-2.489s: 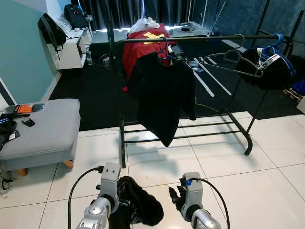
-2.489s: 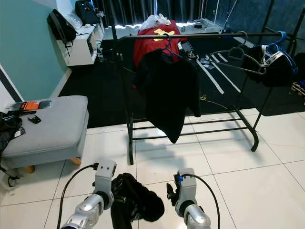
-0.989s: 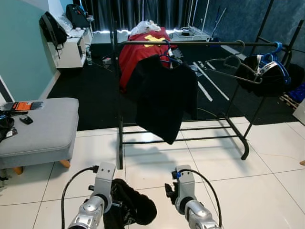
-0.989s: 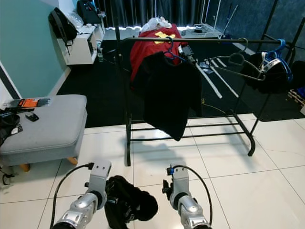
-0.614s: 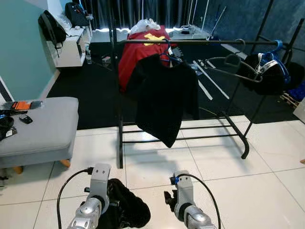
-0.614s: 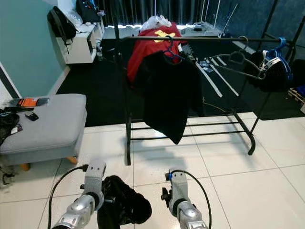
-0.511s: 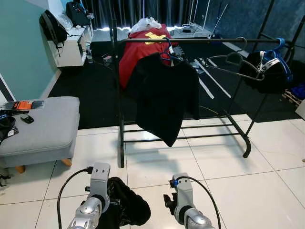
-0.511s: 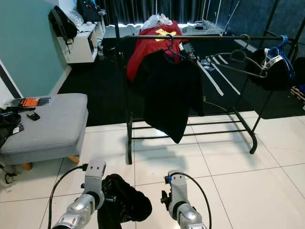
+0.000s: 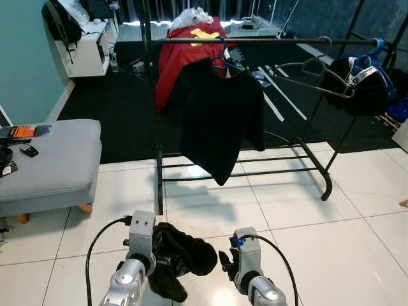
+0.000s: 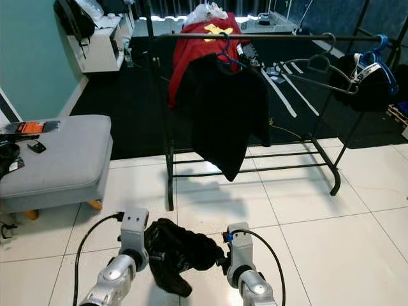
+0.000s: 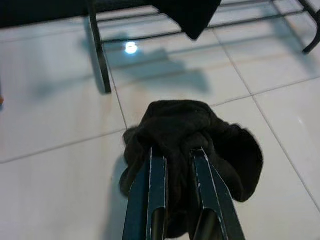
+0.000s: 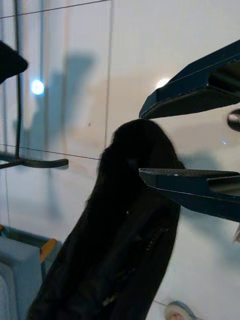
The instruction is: Hang hanger
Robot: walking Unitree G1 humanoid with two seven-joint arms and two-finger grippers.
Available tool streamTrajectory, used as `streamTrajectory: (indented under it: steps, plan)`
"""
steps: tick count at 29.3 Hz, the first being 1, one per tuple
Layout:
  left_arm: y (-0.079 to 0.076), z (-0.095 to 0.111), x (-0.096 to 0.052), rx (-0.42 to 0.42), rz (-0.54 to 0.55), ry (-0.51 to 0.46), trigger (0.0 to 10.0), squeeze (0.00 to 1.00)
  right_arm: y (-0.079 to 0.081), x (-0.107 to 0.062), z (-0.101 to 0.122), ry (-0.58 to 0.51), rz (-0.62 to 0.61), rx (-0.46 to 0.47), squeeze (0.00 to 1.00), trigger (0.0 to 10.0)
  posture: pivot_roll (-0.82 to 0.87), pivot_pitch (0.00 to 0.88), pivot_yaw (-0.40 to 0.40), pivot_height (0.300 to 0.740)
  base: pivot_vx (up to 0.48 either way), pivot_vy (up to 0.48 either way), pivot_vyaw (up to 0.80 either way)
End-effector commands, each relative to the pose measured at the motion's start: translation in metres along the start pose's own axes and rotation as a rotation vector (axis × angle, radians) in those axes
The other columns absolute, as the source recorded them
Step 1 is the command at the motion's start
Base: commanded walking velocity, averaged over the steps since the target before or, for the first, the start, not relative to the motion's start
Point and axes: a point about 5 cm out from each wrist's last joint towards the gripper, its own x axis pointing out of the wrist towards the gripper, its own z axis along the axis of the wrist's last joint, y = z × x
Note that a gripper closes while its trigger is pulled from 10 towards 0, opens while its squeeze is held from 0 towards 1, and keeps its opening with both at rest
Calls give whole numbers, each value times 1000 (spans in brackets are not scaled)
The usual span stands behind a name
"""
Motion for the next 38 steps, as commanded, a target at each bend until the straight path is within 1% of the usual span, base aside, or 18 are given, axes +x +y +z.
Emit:
streamTrajectory:
  steps: [1, 2, 4, 5, 8, 9, 10, 12, 13, 14, 16, 17, 18, 20, 26, 28, 30, 38]
  plan:
    - [1, -7, -3, 15, 13, 32, 10000, 0, 1, -1, 5, -58, 8, -35, 0, 10000, 53, 151, -53, 740, 0, 0, 0]
    - [3, -10, -5, 13, 36, 45, 10000, 0, 1, -2, 12, -125, 9, -63, 0, 10000, 61, 153, -70, 740, 0, 0, 0]
    - [3, -10, -5, 13, 36, 45, 10000, 0, 1, -2, 12, -125, 9, -63, 0, 10000, 61, 153, -70, 740, 0, 0, 0]
    - [6, -11, -6, 1, 60, 41, 10000, 0, 2, -4, 20, -201, 11, -76, 0, 10000, 63, 154, -76, 740, 0, 0, 0]
    - [7, -11, -7, -7, 72, 33, 10000, 0, 3, -4, 23, -230, 17, -73, 0, 10000, 69, 159, -84, 740, 0, 0, 0]
    - [9, -10, -10, -22, 93, 9, 10000, 0, 5, -6, 28, -280, 36, -74, 0, 10000, 79, 162, -103, 740, 0, 0, 0]
    - [9, -10, -10, -22, 93, 9, 10000, 0, 5, -6, 28, -280, 36, -74, 0, 10000, 79, 162, -103, 740, 0, 0, 0]
    - [9, -8, -16, -42, 110, -42, 10000, 0, 3, -12, 35, -369, 37, -80, 0, 10000, 71, 151, -81, 740, 0, 0, 0]
    - [9, -8, -16, -42, 110, -42, 10000, 0, 3, -12, 35, -369, 37, -80, 0, 10000, 71, 151, -81, 740, 0, 0, 0]
    - [8, -6, -18, -42, 107, -69, 10000, 0, -1, -16, 37, -405, 24, -75, 0, 10000, 66, 146, -72, 740, 0, 0, 0]
    - [8, -6, -18, -42, 107, -69, 10000, 0, -1, -16, 37, -405, 24, -75, 0, 10000, 66, 146, -72, 740, 0, 0, 0]
    - [5, -2, -19, -40, 101, -96, 10000, 0, -5, -19, 41, -437, 6, -56, 0, 10000, 63, 142, -65, 740, 0, 0, 0]
    - [0, 7, -19, -21, 86, -133, 10000, 0, -9, -27, 48, -491, 14, -11, 0, 10000, 63, 139, -57, 740, 0, 0, 0]
    - [-1, 10, -19, -16, 81, -142, 10000, 0, -9, -30, 50, -501, 30, 1, 0, 10000, 63, 138, -54, 740, 0, 0, 0]
    - [-4, 11, -18, 2, 77, -143, 10000, 0, -11, -37, 47, -502, 51, -26, 0, 10000, 68, 126, -48, 740, 0, 0, 0]
    - [-1, 10, -19, 5, 90, -138, 10000, 0, -12, -43, 46, -517, 56, -38, 0, 10000, 71, 115, -51, 740, 0, 0, 0]
    - [2, 10, -20, -2, 102, -137, 10000, 0, -13, -45, 46, -525, 57, -41, 0, 10000, 73, 107, -54, 740, 0, 0, 0]
    - [10, 14, -22, -43, 139, -143, 10000, 0, -13, -48, 53, -545, 81, -24, 0, 10000, 84, 80, -47, 740, 0, 0, 0]
